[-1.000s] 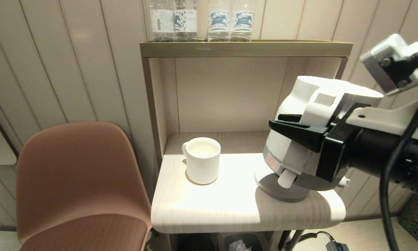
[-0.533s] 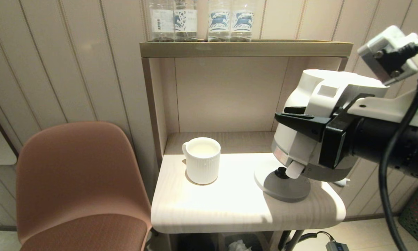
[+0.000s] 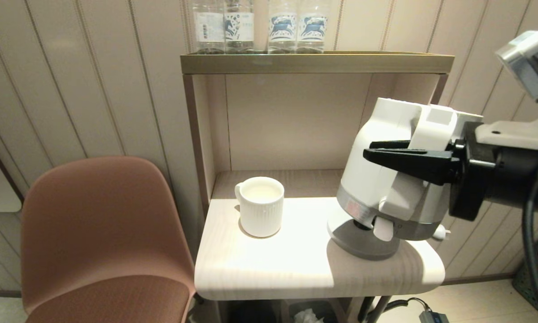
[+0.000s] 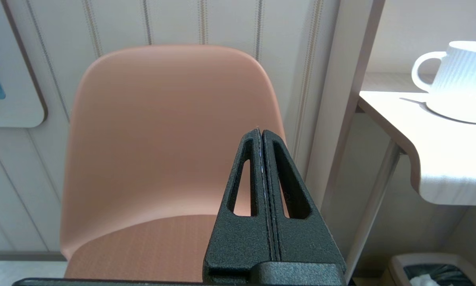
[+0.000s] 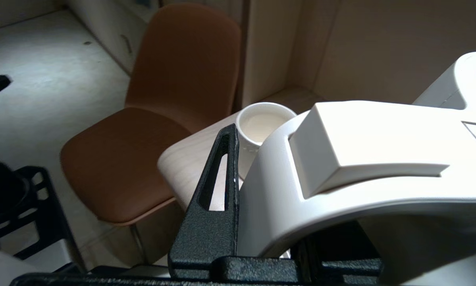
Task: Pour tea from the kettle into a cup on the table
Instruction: Pour water into the cup
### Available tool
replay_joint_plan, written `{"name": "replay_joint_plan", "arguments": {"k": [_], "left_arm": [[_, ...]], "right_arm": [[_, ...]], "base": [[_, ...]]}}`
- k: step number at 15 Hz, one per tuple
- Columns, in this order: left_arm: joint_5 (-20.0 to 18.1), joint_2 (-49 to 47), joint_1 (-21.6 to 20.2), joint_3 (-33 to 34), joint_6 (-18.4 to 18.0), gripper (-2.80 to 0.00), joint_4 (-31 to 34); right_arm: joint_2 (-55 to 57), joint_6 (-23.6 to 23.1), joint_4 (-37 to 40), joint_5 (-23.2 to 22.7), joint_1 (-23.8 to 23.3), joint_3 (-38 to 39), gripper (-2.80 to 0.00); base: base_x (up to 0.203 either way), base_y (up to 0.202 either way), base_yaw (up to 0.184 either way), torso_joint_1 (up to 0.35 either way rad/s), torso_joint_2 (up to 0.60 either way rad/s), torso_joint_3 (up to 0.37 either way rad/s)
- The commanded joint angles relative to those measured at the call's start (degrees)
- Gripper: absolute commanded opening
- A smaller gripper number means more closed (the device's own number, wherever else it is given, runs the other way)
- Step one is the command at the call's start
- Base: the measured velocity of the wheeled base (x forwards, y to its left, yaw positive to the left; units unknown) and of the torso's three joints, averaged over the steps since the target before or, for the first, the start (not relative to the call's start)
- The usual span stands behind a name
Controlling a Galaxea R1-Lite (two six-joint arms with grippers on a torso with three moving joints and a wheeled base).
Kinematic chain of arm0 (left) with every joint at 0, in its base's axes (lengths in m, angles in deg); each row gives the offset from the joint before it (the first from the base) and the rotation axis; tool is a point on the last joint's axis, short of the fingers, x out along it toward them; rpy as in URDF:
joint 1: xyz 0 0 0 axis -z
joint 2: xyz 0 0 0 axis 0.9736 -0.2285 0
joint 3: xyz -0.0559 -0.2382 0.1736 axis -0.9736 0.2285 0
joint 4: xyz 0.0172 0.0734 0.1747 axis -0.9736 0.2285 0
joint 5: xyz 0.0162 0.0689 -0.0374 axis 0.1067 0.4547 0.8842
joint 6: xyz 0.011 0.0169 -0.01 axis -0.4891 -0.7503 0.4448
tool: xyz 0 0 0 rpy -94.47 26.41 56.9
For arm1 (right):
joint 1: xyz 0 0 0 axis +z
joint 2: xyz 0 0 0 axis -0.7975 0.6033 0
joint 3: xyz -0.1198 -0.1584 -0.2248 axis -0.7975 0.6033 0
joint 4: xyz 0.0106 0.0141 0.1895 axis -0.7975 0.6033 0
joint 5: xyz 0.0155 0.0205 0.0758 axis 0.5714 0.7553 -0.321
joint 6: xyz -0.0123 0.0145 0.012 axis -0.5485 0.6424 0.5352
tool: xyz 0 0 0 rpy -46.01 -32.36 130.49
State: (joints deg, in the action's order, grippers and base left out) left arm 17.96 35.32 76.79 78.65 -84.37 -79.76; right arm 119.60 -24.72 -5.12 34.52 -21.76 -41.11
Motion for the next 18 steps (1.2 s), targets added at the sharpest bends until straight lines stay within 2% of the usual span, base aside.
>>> {"name": "replay_joint_plan", "arguments": {"k": [1, 5, 6, 9, 13, 16, 18], "left_arm": [[0.0, 0.0, 0.0, 0.0, 0.0, -2.80, -0.1], [0.0, 0.0, 0.0, 0.0, 0.0, -2.80, -0.1], [0.0, 0.0, 0.0, 0.0, 0.0, -2.80, -0.1], [0.0, 0.0, 0.0, 0.0, 0.0, -2.80, -0.1], [0.0, 0.0, 0.0, 0.0, 0.0, -2.80, -0.1], [0.0, 0.0, 0.0, 0.0, 0.0, -2.80, -0.1], [0.0, 0.0, 0.0, 0.0, 0.0, -2.80, -0.1]], "right_arm": [[-0.9, -0.1, 1.8, -4.2, -1.3, 0.1, -2.80], [-4.1, -0.3, 7.5, -18.8, -9.1, -0.6, -2.80], [-4.8, -0.5, 8.6, -20.6, -10.1, -0.7, -2.80], [-5.1, -1.5, 8.9, -22.2, -12.0, -0.6, -2.80], [-6.1, -2.0, 10.9, -33.7, -17.8, -0.7, -2.80], [-5.9, -2.0, 11.0, -39.7, -20.6, -1.0, -2.80], [-5.8, -2.0, 11.0, -42.0, -22.6, -1.2, -2.80]], "base": [[0.000, 0.000, 0.000, 0.000, 0.00, 0.000], [0.000, 0.000, 0.000, 0.000, 0.00, 0.000], [0.000, 0.000, 0.000, 0.000, 0.00, 0.000], [0.000, 0.000, 0.000, 0.000, 0.00, 0.000], [0.000, 0.000, 0.000, 0.000, 0.00, 0.000], [0.000, 0.000, 0.000, 0.000, 0.00, 0.000], [0.000, 0.000, 0.000, 0.000, 0.00, 0.000]]}}
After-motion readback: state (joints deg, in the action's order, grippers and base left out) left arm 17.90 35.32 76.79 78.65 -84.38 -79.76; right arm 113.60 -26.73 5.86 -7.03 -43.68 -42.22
